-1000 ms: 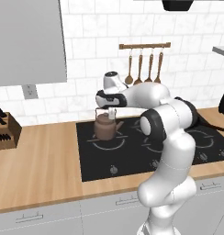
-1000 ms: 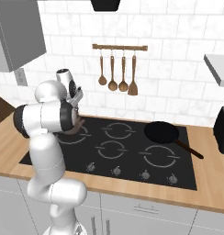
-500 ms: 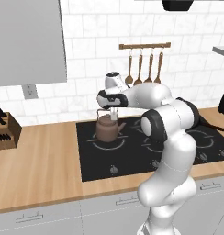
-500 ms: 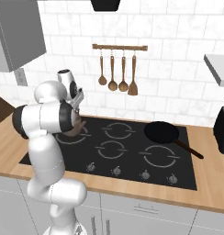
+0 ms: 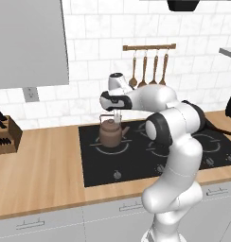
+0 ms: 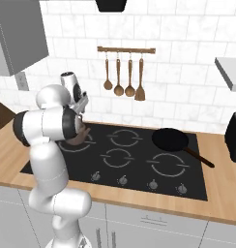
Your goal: Pick the kettle from the counter and place it on a stove burner. Then turn the burner on.
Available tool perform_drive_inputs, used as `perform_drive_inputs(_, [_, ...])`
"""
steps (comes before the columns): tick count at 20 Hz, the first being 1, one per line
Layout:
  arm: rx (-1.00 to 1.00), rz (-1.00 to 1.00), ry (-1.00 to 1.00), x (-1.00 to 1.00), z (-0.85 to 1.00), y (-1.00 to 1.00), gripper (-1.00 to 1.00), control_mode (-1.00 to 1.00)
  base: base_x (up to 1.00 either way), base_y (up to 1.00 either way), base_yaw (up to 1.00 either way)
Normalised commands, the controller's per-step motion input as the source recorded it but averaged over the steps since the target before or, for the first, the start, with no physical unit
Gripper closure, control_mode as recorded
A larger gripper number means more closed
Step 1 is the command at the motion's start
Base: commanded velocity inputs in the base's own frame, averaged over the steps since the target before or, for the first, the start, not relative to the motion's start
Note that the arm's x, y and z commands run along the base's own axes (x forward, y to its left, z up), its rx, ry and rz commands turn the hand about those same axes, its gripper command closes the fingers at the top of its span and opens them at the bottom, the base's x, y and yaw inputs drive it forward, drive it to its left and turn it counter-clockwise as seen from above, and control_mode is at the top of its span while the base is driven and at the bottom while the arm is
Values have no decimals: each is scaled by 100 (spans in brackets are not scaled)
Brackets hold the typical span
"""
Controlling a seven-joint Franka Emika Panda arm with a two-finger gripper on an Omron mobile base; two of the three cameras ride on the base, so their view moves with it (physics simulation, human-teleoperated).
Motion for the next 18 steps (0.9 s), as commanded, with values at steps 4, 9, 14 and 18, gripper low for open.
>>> perform_drive_inputs(4, [0,0,-3,-1,44,0,-100,-100,0,0,0])
perform_drive_inputs(9, [0,0,-7,-59,60,9,-100,-100,0,0,0])
perform_drive_inputs(14, [6,-6,-13,-99,36,28,-100,-100,0,0,0])
perform_drive_inputs(18, [10,-28,-28,-100,22,35,-100,-100,0,0,0])
